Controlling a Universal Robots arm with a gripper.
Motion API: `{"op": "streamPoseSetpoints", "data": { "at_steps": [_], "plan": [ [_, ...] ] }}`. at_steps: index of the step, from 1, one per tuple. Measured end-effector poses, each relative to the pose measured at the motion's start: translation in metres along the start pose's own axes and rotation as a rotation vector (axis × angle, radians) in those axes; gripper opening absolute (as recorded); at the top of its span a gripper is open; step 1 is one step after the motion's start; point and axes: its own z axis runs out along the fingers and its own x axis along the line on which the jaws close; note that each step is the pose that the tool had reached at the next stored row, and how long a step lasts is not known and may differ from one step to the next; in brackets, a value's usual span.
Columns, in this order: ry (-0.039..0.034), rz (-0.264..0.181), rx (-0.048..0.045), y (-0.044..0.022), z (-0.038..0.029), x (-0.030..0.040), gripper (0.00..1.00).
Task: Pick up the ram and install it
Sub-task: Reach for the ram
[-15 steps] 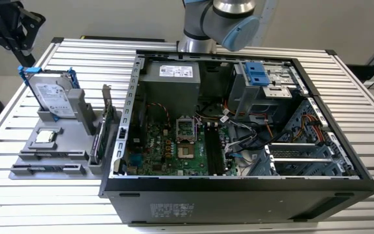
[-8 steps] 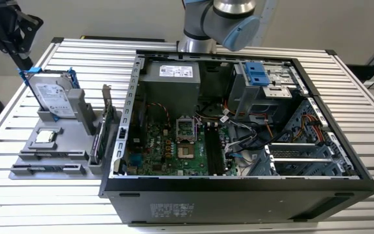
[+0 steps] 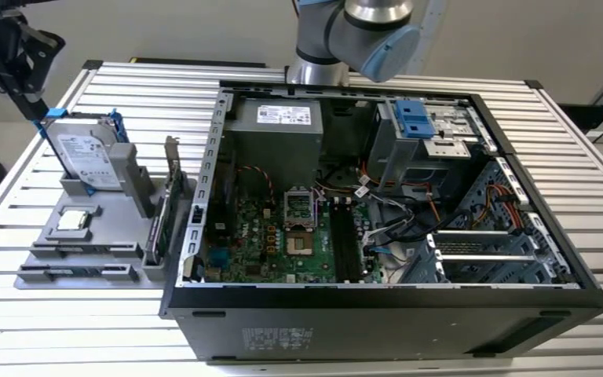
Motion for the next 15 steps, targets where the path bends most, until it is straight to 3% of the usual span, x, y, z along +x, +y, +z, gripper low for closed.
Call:
{"op": "streamPoseSetpoints", "data": {
  "at_steps": [15],
  "plan": [
    [0.0083,0.0,0.0006,-0.0215,-0.0008,-0.0026,0.0]
  ]
}}
